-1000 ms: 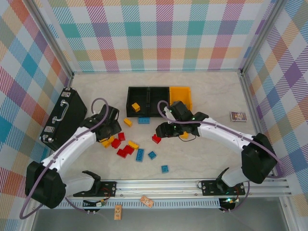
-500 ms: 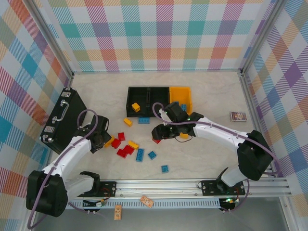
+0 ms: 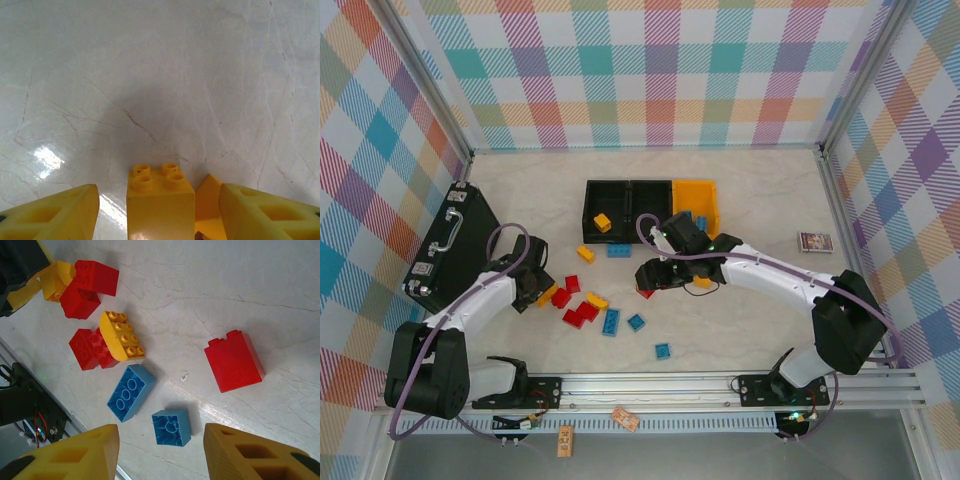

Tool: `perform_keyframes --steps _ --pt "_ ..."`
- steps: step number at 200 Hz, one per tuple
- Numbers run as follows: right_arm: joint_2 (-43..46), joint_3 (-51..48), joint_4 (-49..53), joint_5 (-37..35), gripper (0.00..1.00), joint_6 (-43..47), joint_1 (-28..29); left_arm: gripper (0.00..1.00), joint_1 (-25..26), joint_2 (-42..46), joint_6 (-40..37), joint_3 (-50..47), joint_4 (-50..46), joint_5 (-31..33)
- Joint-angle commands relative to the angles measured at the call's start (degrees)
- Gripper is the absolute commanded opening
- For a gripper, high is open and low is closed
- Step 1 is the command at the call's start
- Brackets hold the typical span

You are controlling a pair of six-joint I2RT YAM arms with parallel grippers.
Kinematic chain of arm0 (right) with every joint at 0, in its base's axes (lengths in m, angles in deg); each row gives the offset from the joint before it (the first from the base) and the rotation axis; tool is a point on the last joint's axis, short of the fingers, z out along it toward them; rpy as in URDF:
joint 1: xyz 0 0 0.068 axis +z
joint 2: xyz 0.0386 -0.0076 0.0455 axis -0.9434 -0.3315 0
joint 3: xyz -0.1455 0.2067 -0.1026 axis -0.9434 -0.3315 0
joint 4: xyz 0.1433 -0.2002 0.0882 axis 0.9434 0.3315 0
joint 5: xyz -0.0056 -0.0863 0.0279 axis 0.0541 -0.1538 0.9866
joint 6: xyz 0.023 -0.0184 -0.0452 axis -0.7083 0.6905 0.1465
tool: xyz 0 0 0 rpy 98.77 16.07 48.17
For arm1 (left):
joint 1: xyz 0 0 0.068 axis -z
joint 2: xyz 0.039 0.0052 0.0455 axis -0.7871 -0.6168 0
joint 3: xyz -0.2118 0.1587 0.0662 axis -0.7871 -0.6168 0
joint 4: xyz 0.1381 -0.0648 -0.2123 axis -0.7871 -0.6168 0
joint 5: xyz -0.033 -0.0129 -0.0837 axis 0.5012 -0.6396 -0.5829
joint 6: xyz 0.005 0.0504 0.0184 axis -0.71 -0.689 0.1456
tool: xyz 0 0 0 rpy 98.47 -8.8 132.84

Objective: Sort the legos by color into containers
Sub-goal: Pick up the lego from the middle-left of the table.

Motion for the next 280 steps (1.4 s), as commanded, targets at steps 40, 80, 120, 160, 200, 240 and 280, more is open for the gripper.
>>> perform_keyframes --steps 40,80,120,160,200,240,280 --pt "-0.4 0.6 -0.8 -0.1 0.48 0.2 0.6 0.53 -0.8 0.4 0.7 -4.1 -0.6 -0.5" --pt "0.0 -0.1 -1.3 -0.2 0.48 -0.2 0.6 0.49 -0.8 0.7 1.3 -5.0 -1.1 -0.1" --pt "0.4 -0.9 -1.8 -0.7 0.48 -0.3 0.6 0.43 -0.8 1.7 1.9 -5.6 -1.9 0.3" --pt "0.6 -0.8 -1.6 -0.8 0.48 -0.3 0.6 0.29 -0.8 2.6 1.2 -5.0 -2.8 0.2" --pt "0.7 -0.5 -1.5 -1.2 0.48 0.0 0.6 0.26 -0.8 4.3 -1.9 0.5 -6.0 -1.2" --pt "0.4 0.6 -1.1 -1.9 0.48 0.0 0.6 0.25 -0.6 2.0 -5.6 8.9 -7.7 -4.8" --pt "0.8 1.5 -0.9 -2.8 0.48 -0.4 -0.1 0.25 2.6 -5.2 -8.0 19.5 -7.7 -6.6"
